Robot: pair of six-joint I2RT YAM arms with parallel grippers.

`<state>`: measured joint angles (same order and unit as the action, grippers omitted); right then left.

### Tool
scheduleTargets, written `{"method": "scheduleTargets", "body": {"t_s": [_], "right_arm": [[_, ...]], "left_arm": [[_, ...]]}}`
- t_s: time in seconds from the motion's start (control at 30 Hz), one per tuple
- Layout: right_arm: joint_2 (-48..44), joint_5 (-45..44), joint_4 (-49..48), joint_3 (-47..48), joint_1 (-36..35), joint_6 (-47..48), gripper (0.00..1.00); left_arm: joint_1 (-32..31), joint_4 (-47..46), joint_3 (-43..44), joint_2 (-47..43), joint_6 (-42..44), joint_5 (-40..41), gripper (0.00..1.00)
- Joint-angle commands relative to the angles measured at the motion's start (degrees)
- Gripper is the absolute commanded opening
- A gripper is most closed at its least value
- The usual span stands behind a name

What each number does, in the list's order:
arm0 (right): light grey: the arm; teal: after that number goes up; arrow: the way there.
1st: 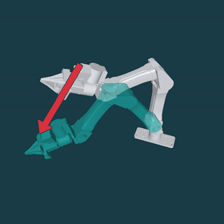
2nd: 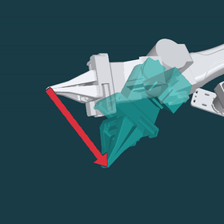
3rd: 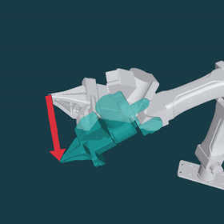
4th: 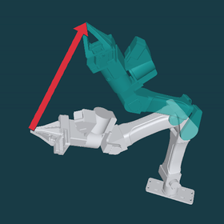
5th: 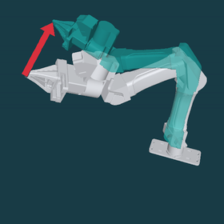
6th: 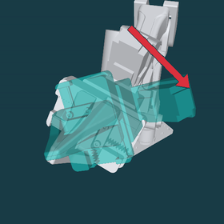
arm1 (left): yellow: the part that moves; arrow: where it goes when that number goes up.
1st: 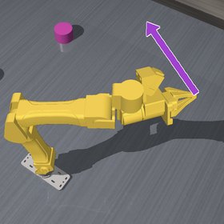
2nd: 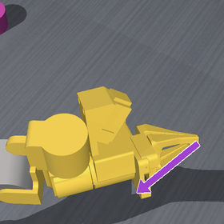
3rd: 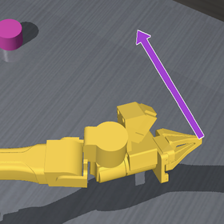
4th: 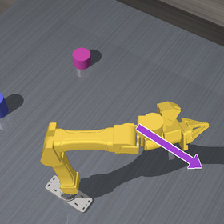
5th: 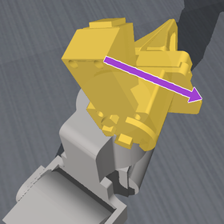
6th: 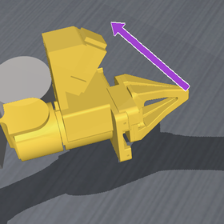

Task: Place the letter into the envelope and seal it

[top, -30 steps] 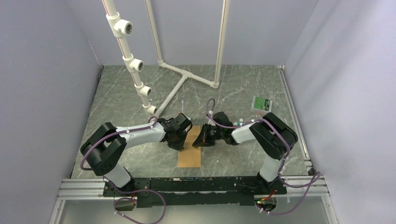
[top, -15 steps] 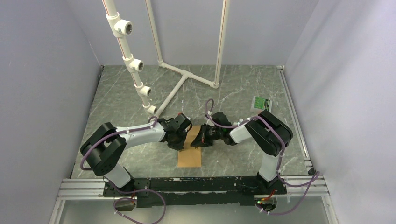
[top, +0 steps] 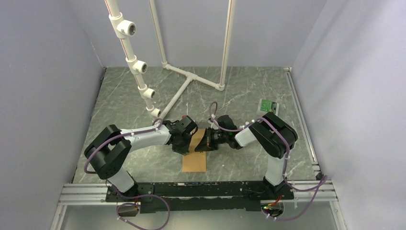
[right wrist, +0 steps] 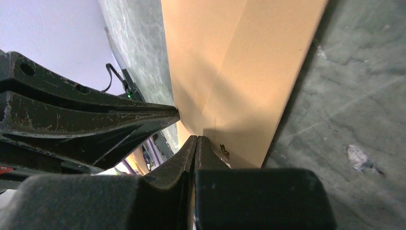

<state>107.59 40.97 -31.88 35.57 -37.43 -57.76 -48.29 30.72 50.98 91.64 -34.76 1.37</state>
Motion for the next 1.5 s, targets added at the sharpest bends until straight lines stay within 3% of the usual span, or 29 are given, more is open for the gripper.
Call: {"method": "scheduleTargets", "body": {"t_s": [0.0, 0.43, 0.9, 1.47], "right_arm": [[1.55, 2.34, 5.06, -0.74, -0.28, 5.46, 0.03], [-0.06, 6.2, 10.03, -1.78, 0.47, 10.7, 0.04], [1.77, -6.47, 2.4, 2.08, 0.91, 1.62, 0.04], [4.13, -7.59, 3.6, 4.21, 1.23, 1.24, 0.04]], "left_arm": [[-0.34, 0.23, -0.65, 4.16, -1.75, 0.41, 0.03], [0.08, 0.49, 0.35, 5.75, -1.65, 0.3, 0.02], [0.39, 0.44, 0.39, 4.53, 1.18, -0.14, 0.03], [1.05, -0.12, 1.12, 5.6, 2.68, -0.84, 0.02]]}}
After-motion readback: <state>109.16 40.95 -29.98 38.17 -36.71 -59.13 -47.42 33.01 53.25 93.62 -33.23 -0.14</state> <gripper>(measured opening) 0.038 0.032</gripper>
